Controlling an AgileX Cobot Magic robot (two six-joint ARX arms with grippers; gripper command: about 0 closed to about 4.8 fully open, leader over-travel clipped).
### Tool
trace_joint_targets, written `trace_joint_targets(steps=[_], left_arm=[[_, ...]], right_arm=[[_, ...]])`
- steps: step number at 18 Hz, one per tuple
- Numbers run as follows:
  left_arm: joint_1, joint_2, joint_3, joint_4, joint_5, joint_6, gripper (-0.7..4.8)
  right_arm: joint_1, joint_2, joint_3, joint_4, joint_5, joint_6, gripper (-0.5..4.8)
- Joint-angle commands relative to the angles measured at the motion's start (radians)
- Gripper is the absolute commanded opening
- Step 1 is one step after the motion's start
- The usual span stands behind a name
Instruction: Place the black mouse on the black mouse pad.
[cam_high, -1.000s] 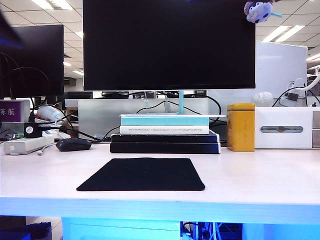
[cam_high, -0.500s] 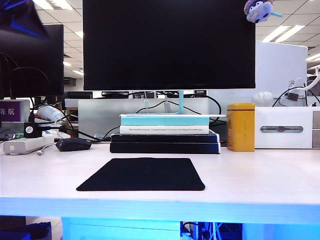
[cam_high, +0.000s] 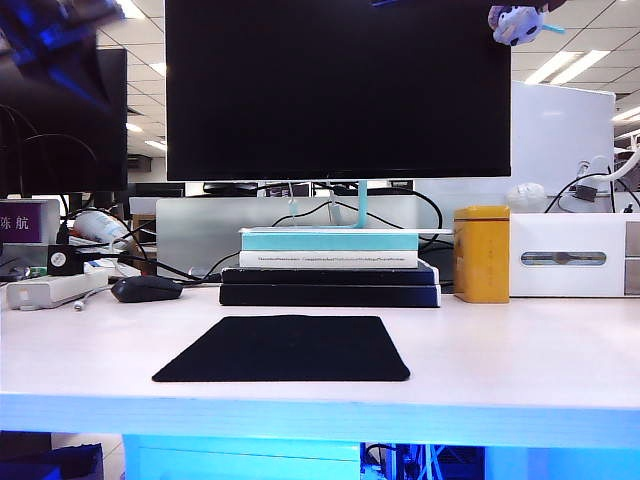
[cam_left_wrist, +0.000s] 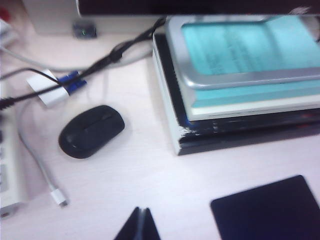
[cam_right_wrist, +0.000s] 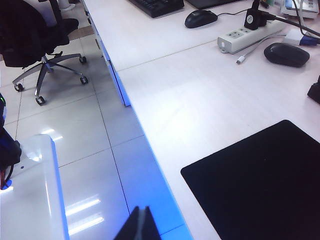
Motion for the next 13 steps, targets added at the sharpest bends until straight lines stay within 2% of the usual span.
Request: trace_joint_targets(steps=[1, 7, 13], left_arm=[[0.001, 0.047, 0.007, 0.005, 0.008, 0.001, -0.06], [0.001, 0.149, 0.01, 0.087, 0.025, -0.005, -0.06], [-0.003, 0.306, 0.093, 0.122, 0.047, -0.004, -0.06]], right_arm=[[-0.001, 0.0, 0.006, 0.02, 0.046, -0.025, -0.06], [-0.005, 0.058, 0.008, 0.063, 0.061, -0.04, -0.06], [-0.006, 0.101, 0.025, 0.112, 0.091, -0.042, -0.06]])
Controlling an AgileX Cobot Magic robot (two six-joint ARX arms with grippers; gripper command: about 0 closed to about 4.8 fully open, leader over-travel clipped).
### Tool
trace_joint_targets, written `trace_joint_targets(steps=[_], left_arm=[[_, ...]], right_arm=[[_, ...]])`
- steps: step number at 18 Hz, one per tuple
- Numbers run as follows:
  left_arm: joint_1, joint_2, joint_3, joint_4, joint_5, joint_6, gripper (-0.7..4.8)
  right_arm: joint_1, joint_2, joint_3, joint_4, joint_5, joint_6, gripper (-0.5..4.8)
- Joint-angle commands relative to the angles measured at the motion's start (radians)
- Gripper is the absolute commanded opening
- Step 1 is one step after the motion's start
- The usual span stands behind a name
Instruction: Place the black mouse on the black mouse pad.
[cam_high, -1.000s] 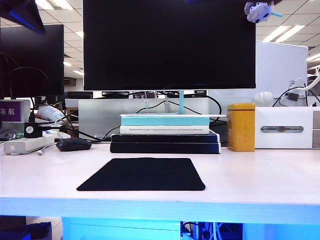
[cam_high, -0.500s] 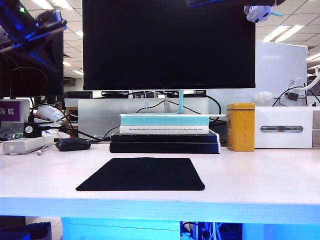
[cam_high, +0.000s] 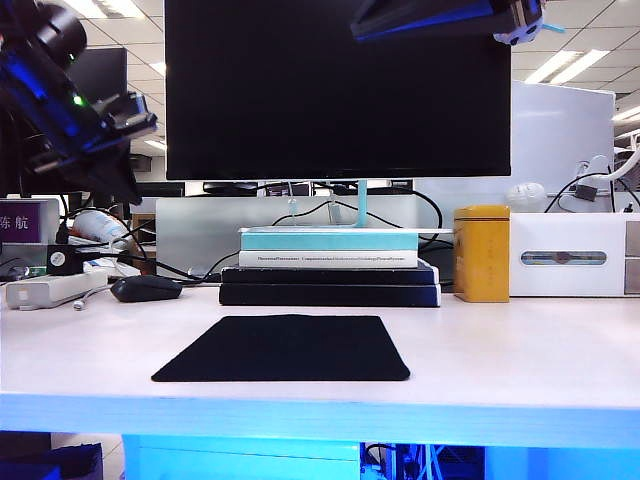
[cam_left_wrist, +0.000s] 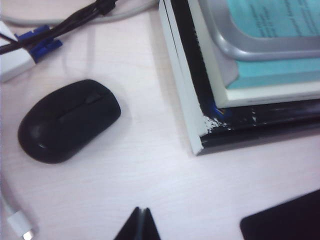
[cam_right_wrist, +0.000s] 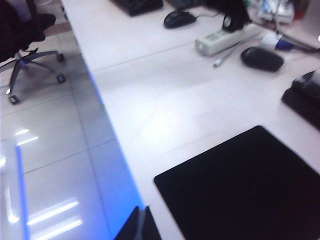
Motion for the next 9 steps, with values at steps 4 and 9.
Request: trace_joint_targets(steps=[4, 9], left_arm=[[-0.001, 0.074, 0.061, 0.029, 0.009, 0.005, -0.06], [0.0, 0.142, 0.085, 0.047, 0.002, 0.023, -0.05]], right_arm=[[0.0, 0.003, 0.004, 0.025, 0.015, -0.007, -0.06], [0.0, 0.003, 0.004, 0.024, 0.015, -0.007, -0.06]])
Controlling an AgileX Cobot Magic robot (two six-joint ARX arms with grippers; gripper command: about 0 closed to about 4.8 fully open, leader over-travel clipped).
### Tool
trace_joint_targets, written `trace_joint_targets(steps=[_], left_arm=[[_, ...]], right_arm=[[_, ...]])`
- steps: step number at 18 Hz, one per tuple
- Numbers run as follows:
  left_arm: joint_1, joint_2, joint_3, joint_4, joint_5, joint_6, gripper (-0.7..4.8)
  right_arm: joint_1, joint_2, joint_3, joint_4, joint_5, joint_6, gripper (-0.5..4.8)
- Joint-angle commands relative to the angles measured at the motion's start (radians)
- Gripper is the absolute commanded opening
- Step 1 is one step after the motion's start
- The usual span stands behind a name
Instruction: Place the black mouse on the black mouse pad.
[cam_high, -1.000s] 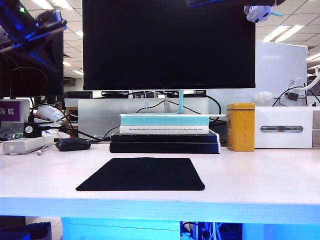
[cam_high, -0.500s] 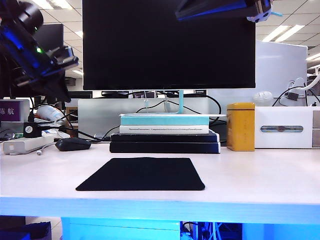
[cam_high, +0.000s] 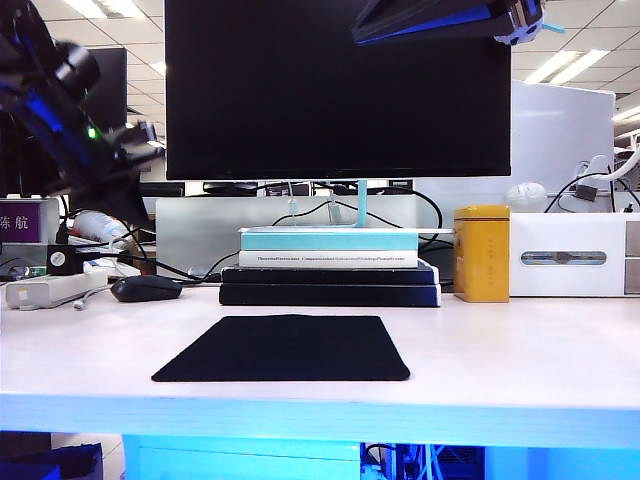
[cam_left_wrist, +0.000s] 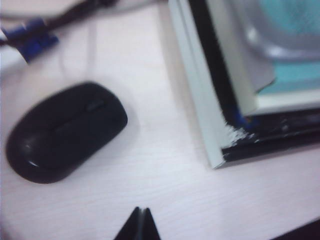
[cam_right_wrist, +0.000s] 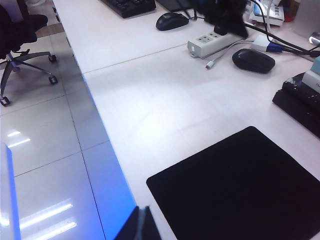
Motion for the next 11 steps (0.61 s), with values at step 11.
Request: trace_joint_targets(steps=[11], left_arm=[[0.0, 0.063, 0.009, 0.149, -0.087, 0.076, 2.11]], right_arm=[[0.001, 0.003, 0.004, 0.009, 0.001, -0.002, -0.06]])
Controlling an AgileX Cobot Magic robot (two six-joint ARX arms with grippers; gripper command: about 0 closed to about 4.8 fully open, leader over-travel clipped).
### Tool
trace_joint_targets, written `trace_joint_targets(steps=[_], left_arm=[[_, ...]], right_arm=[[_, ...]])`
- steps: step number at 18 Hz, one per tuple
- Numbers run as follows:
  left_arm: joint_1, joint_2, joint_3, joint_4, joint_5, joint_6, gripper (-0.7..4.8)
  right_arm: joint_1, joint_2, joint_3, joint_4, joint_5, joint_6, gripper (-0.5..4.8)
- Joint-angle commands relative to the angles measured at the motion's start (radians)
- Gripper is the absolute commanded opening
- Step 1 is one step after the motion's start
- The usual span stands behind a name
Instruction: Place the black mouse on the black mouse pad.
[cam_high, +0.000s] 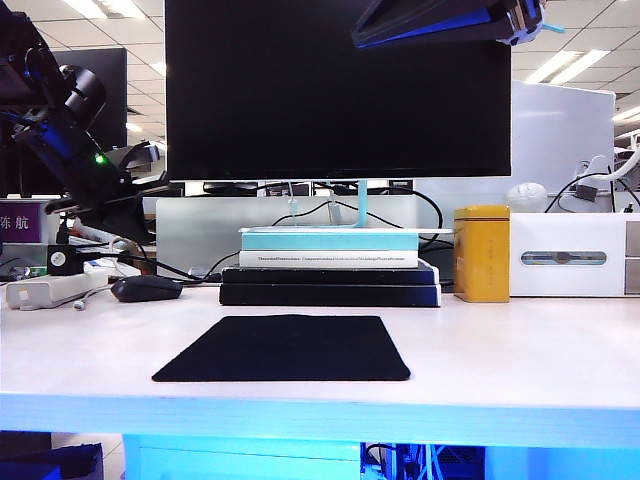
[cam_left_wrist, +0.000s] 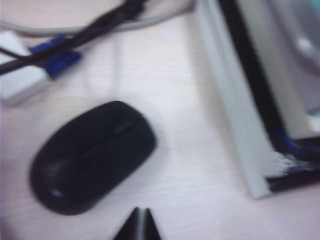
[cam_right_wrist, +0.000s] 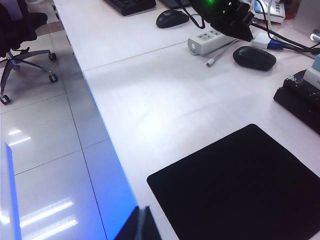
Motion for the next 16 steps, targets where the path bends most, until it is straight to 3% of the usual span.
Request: trace_joint_targets(steps=[1, 2, 3, 4, 8, 16], left_arm=[[0.0, -0.001, 0.005, 0.029, -0.016, 0.072, 2.11], [0.0, 0.0, 0.005, 0.03, -0.015, 0.087, 2.27], [0.0, 0.0, 0.005, 0.03, -0.016, 0.097, 3.33], [-0.002, 0.001, 0.005, 0.034, -0.033, 0.105, 4.79], [-0.002, 0.019, 0.005, 0.022, -0.04, 0.167, 4.79], [0.009, 0.026, 0.007, 0.045, -0.029, 0.43, 4.79]], right_arm=[[0.0, -0.002, 0.005, 0.012, 0.001, -0.002, -0.06], [0.0, -0.002, 0.005, 0.012, 0.001, -0.003, -0.06], [0.0, -0.002, 0.005, 0.012, 0.0, -0.002, -0.06], [0.0, -0.002, 0.005, 0.01, -0.003, -0.002, -0.06], [0.0, -0.002, 0.005, -0.006, -0.002, -0.002, -0.06], [0.001, -0.002, 0.005, -0.01, -0.003, -0.002, -0.06]])
